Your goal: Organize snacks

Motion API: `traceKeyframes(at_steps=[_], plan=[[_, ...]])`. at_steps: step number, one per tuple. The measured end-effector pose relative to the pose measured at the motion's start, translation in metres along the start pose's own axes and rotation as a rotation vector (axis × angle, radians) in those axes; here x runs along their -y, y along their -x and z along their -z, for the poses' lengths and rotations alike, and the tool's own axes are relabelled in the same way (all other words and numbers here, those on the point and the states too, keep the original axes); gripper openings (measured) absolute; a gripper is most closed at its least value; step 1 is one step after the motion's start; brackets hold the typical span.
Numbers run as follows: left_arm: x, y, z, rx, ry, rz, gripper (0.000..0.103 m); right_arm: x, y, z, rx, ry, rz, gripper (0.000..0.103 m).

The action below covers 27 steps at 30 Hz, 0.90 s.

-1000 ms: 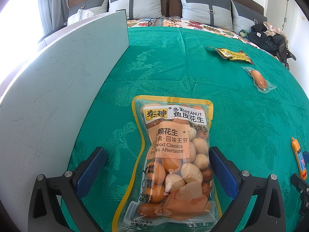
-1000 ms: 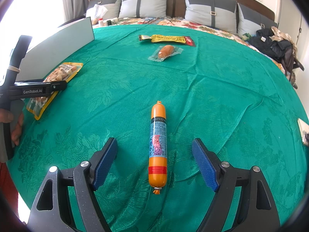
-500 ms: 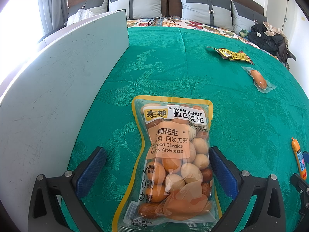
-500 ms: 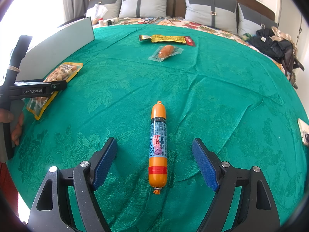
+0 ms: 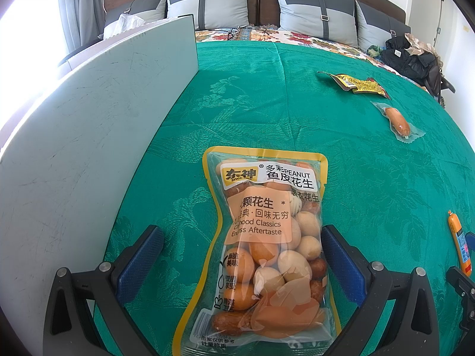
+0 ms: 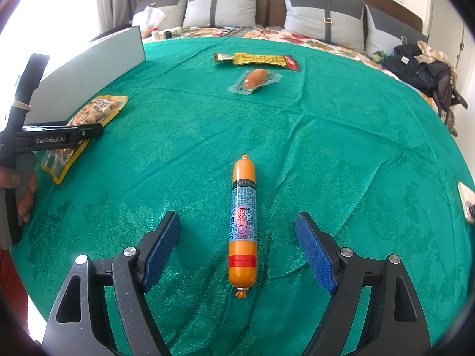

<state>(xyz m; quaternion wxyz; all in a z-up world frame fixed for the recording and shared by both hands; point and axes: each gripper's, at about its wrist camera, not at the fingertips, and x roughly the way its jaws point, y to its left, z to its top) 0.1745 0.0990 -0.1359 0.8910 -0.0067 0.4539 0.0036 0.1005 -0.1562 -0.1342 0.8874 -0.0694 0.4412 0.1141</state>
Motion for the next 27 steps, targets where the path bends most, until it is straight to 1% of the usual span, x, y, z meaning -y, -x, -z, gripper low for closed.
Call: traceKeyframes(at_steps=[6,7,9,11,13,14,15,16,17,18,20,21,24,25,27], plan=[[0.000,0.000,0.000,0.000,-0.001,-0.002,0.103,-0.001,0.000,0.000,-0.006,-0.004,0.001,0.083],[0.000,0.001,0.000,-0.001,0.000,-0.002,0.103,-0.002,-0.001,-0.003,-0.022,-0.015,0.003,0.083],[0.001,0.000,-0.001,-0.014,-0.001,-0.002,0.103,-0.005,-0.005,-0.012,-0.088,-0.032,0.018,0.083],[0.002,-0.001,-0.005,-0.073,-0.004,0.004,0.103,-0.007,-0.012,-0.024,-0.161,-0.042,0.017,0.082],[0.007,-0.002,-0.009,-0.153,-0.016,0.013,0.103,-0.007,-0.017,-0.034,-0.212,-0.056,0.018,0.079],[0.009,-0.001,-0.009,-0.187,-0.030,0.023,0.102,-0.007,-0.017,-0.037,-0.220,-0.059,0.020,0.064],[0.013,0.001,-0.008,-0.209,-0.052,0.033,0.096,-0.007,-0.016,-0.040,-0.221,-0.049,0.033,0.050],[0.017,0.007,-0.006,-0.208,-0.079,0.049,0.088,-0.007,-0.015,-0.041,-0.232,-0.043,0.042,0.025],[0.020,0.014,-0.003,-0.203,-0.110,0.062,0.069,-0.004,-0.015,-0.041,-0.248,-0.053,0.035,0.017],[0.022,0.019,-0.001,-0.212,-0.133,0.079,0.060,0.001,-0.011,-0.041,-0.251,-0.081,0.015,0.017],[0.022,0.029,0.006,-0.231,-0.148,0.121,0.059,0.017,-0.001,-0.036,-0.244,-0.184,-0.060,0.017],[0.020,0.036,0.011,-0.225,-0.145,0.151,0.058,0.026,0.007,-0.032,-0.233,-0.249,-0.110,0.017],[0.015,0.060,0.029,-0.200,-0.124,0.234,0.058,0.053,0.029,-0.012,-0.192,-0.458,-0.298,0.017],[0.013,0.069,0.034,-0.190,-0.111,0.263,0.058,0.060,0.035,-0.003,-0.182,-0.522,-0.347,0.017],[0.009,0.087,0.042,-0.171,-0.081,0.318,0.058,0.068,0.043,0.012,-0.175,-0.625,-0.419,0.017]])
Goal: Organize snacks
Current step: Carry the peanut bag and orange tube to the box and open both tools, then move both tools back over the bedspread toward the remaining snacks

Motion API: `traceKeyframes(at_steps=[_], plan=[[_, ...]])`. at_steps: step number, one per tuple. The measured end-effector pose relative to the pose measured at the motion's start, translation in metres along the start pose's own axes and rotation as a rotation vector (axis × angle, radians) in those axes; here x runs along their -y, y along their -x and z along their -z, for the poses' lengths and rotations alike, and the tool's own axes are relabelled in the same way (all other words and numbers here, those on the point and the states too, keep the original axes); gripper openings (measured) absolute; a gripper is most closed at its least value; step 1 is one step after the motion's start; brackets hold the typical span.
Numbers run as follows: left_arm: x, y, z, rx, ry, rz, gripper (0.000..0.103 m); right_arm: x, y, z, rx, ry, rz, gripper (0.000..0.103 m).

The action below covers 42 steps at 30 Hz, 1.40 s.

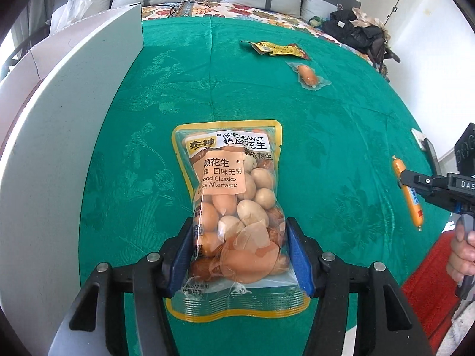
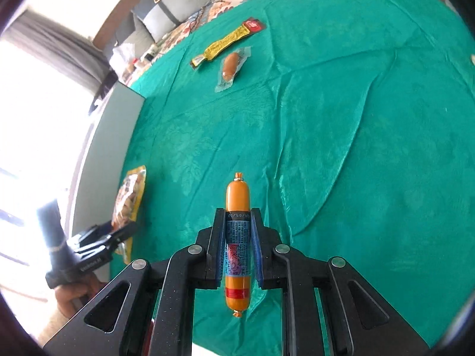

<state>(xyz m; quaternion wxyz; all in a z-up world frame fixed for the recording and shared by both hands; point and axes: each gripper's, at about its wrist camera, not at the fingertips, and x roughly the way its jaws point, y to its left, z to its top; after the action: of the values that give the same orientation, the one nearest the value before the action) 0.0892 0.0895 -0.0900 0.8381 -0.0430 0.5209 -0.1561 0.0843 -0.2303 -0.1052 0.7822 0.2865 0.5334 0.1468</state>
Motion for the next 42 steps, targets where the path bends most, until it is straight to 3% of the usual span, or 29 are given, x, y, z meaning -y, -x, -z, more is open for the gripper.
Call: traceKeyframes(at_steps=[4,7,12,15,17,21,23,25,29,30,31,32,33,35,38,42], plan=[[-0.005,0.047,0.010,0.067,0.070,0.102,0.058,-0.009,0.005,0.009,-0.007,-0.100,-0.097,0.017],[-0.022,0.096,0.008,0.155,0.100,0.116,0.058,-0.061,0.000,0.004,-0.024,-0.054,-0.150,0.017],[-0.091,0.166,0.006,0.274,0.187,-0.015,0.059,-0.209,-0.029,0.003,-0.084,0.160,-0.277,0.017],[-0.147,0.187,0.015,0.285,0.280,-0.122,0.059,-0.299,-0.057,0.018,-0.142,0.296,-0.336,0.017],[-0.182,0.193,0.025,0.285,0.338,-0.170,0.060,-0.347,-0.077,0.034,-0.164,0.398,-0.327,0.017],[-0.225,0.189,0.048,0.262,0.406,-0.269,0.066,-0.398,-0.118,0.073,-0.203,0.522,-0.283,0.017],[-0.235,0.185,0.058,0.259,0.432,-0.301,0.076,-0.402,-0.137,0.087,-0.237,0.548,-0.255,0.026],[-0.241,0.187,0.070,0.272,0.465,-0.295,0.082,-0.391,-0.146,0.094,-0.262,0.548,-0.216,0.043],[-0.233,0.191,0.078,0.313,0.482,-0.271,0.089,-0.348,-0.136,0.077,-0.189,0.567,-0.181,0.046],[-0.225,0.191,0.076,0.322,0.469,-0.265,0.089,-0.332,-0.129,0.069,-0.160,0.583,-0.160,0.049],[-0.215,0.192,0.073,0.330,0.451,-0.258,0.090,-0.313,-0.123,0.057,-0.124,0.604,-0.121,0.060],[-0.204,0.192,0.069,0.338,0.430,-0.250,0.092,-0.291,-0.115,0.050,-0.080,0.632,-0.061,0.069],[-0.192,0.191,0.065,0.345,0.408,-0.239,0.095,-0.266,-0.107,0.044,-0.034,0.661,0.017,0.071],[-0.167,0.187,0.054,0.360,0.366,-0.207,0.099,-0.206,-0.095,0.033,0.026,0.693,0.206,0.071],[-0.125,0.173,0.037,0.358,0.300,-0.130,0.099,-0.110,-0.078,0.015,0.060,0.634,0.451,0.071],[-0.061,0.135,0.010,0.281,0.164,-0.061,0.100,-0.022,-0.033,-0.001,0.168,0.507,0.598,0.071]])
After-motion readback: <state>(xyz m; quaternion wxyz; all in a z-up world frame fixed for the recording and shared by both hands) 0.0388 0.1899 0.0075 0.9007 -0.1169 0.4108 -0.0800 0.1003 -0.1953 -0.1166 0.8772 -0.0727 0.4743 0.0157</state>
